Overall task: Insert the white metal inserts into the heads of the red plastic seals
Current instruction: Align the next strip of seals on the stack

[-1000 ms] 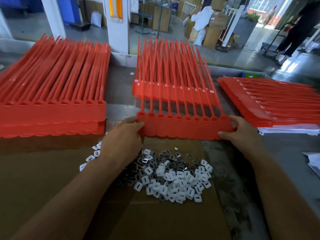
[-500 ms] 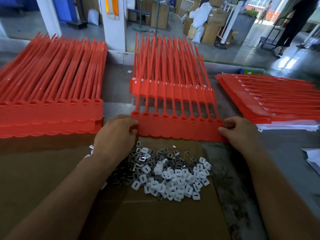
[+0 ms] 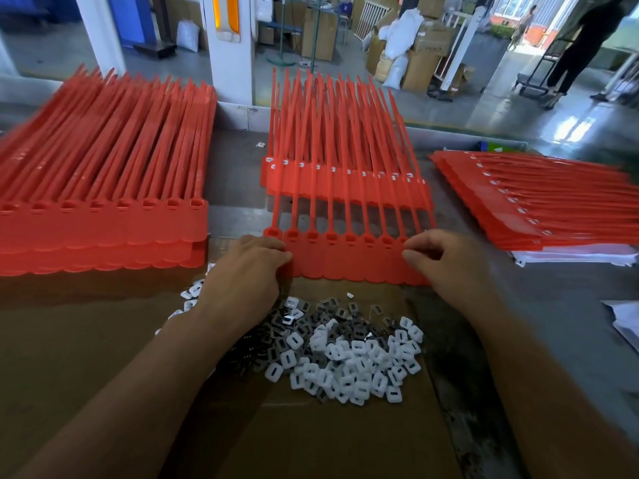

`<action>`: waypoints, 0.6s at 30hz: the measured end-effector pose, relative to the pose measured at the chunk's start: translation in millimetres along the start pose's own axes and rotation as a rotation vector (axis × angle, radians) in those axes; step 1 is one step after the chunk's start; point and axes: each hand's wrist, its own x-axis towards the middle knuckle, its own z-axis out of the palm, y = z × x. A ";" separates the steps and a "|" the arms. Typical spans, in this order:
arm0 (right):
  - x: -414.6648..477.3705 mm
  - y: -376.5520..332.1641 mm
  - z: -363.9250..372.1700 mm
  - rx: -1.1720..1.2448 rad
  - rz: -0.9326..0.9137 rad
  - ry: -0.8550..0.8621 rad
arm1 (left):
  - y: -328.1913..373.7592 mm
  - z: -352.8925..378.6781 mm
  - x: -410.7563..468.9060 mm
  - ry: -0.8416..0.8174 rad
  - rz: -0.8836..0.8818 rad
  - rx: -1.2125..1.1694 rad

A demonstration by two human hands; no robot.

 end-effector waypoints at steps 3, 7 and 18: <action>-6.9 -18.4 2.0 0.040 -0.106 -0.236 | 1.6 -1.0 -0.1 -0.002 -0.015 0.012; -10.5 -23.3 0.3 -0.030 -0.124 -0.444 | 3.8 -1.6 -1.7 0.003 -0.020 0.009; -11.2 -21.1 0.9 -0.112 -0.147 -0.565 | 4.7 -1.2 -3.0 0.009 -0.018 0.007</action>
